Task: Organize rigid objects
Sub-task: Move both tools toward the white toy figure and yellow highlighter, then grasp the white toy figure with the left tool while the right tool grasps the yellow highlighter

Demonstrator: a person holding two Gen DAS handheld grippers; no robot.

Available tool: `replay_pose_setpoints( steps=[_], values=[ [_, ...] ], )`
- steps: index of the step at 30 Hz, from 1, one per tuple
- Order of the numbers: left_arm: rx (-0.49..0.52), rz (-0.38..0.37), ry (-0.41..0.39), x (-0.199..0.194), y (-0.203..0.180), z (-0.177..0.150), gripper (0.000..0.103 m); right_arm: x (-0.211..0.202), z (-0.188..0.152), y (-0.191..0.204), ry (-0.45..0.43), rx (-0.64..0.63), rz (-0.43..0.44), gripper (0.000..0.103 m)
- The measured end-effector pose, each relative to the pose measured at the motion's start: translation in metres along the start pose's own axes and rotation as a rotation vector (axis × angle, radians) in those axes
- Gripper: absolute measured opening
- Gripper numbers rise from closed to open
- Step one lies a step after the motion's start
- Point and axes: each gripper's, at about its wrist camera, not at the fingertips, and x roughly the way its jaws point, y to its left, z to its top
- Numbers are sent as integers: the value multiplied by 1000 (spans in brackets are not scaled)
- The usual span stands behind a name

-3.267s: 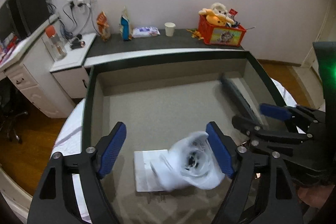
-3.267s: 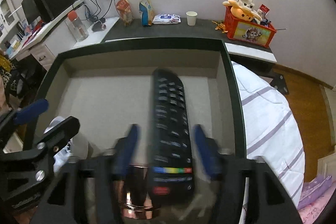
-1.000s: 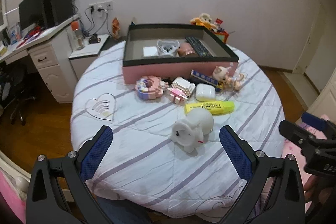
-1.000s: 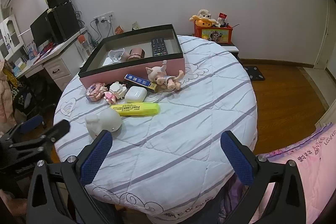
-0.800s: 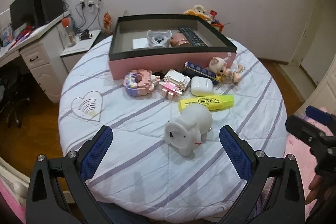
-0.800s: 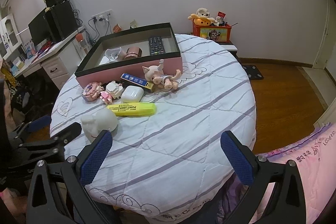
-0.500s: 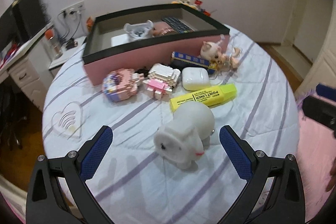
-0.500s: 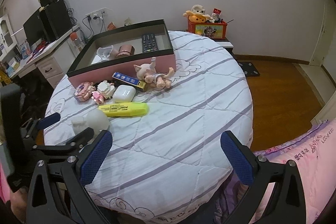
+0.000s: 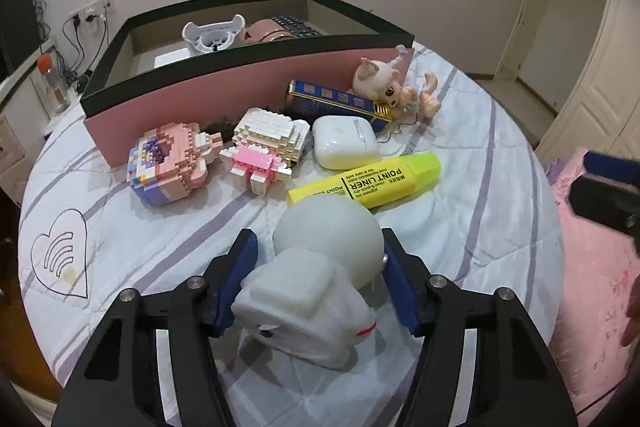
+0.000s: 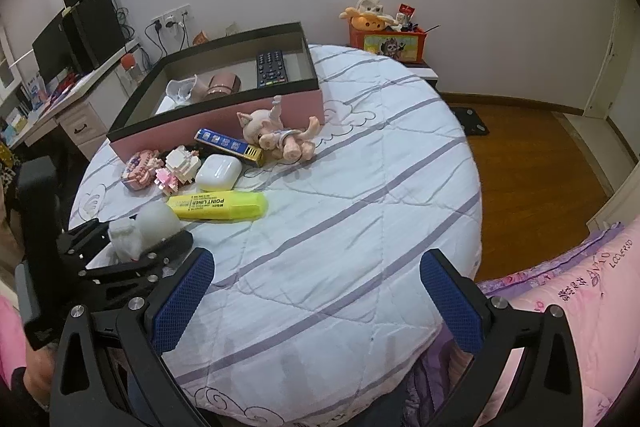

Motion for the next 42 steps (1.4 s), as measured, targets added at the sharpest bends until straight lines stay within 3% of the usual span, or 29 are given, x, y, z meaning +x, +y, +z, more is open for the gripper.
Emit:
replay_pose_setpoints(
  steps=[8,19,23,25,27,30,33,39,42],
  values=[
    [-59,66,-38,-18,18,-6,62,32,6,18,29,-82,64,103],
    [-166,172,-39,-39,51,-12,62,90,28,72,72,-396,190,98],
    [-186,191,-37,-38,57,-11,62,111,31,79,112,-433,205,85],
    [-192,196,-38,-38,60,-10,62,108,30,81,97,-449,239,69],
    [-195,197,-37,-37,62,-10,62,103,27,84,102,-460,261,48],
    [-197,195,-36,-35,62,-9,62,96,22,88,114,-492,283,34],
    [-192,190,-37,-34,59,-8,62,91,20,89,130,-500,315,27],
    [-190,189,-46,-40,57,-9,62,82,14,82,123,-428,364,26],
    [-188,186,-49,-43,57,-5,52,73,14,76,114,-384,398,26]
  ],
)
